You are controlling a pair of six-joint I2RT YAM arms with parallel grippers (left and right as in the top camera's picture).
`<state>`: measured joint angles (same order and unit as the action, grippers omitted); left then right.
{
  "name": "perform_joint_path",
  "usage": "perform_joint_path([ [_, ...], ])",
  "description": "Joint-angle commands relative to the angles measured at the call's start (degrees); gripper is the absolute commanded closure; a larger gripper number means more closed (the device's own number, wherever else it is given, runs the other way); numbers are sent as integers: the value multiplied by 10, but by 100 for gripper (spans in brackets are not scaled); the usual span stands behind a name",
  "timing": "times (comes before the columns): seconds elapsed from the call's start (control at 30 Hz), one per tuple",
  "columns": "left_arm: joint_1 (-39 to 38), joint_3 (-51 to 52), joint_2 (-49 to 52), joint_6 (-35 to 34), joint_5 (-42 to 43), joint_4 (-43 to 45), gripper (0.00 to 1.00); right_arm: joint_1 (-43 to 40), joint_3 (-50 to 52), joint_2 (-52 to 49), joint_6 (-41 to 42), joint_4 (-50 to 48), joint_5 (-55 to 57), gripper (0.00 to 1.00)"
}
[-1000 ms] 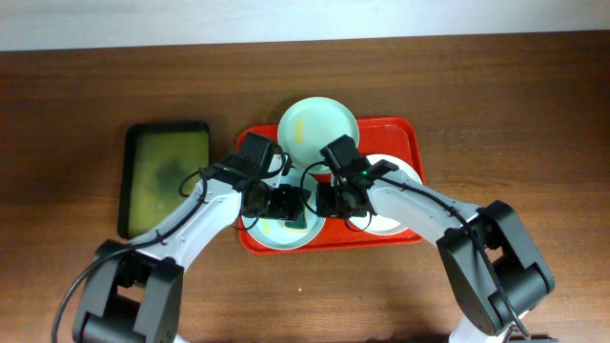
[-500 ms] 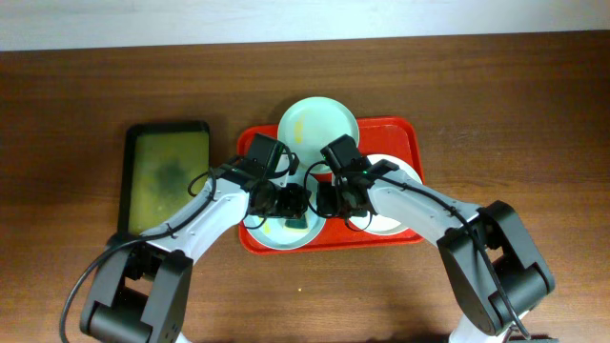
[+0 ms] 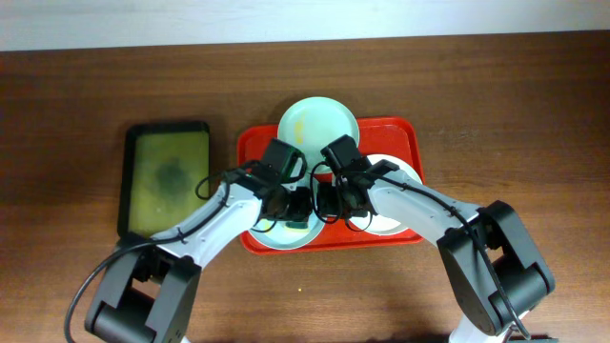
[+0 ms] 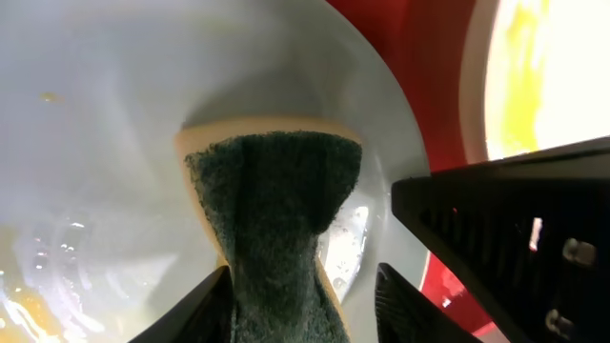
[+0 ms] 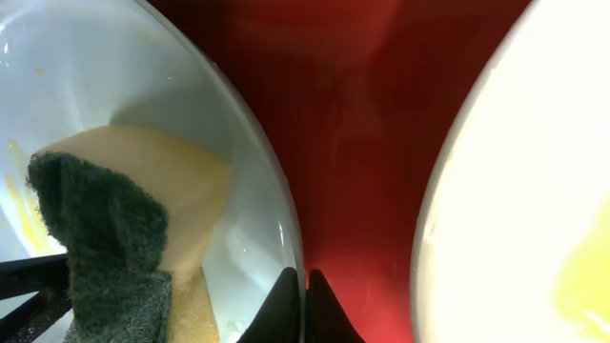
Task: Clean dirty plates on tray and stack at the side
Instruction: 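Hold the plate with the right gripper and scrub it with the left sponge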
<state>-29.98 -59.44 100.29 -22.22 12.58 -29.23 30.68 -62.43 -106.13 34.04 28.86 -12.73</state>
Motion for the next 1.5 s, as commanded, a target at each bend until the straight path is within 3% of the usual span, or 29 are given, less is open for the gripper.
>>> perform_joint_path([
  [0.0, -20, 4, 3, -16, -23, 12, 54, 4, 4, -4, -7, -2, -1, 96],
  [0.27, -20, 4, 3, -40, -54, 16, 60, 4, 4, -4, -7, -5, -1, 96],
  [0.5, -37, 4, 28, -39, -49, 24, 59, 4, 4, -4, -7, -6, -1, 96],
  [0.67, -40, 2, 30, -39, -54, 27, 75, 4, 4, -4, -7, -6, -1, 96],
  [0.9, -40, 2, 30, -39, -121, 26, 96, 4, 4, -4, -8, -6, -1, 96],
  [1.33, -39, 1, 30, -39, -370, -46, 100, 4, 4, -4, -8, -6, -1, 96],
  [1.47, -40, -2, 30, -39, -382, -47, 100, 4, 4, -4, -8, -6, -1, 96],
])
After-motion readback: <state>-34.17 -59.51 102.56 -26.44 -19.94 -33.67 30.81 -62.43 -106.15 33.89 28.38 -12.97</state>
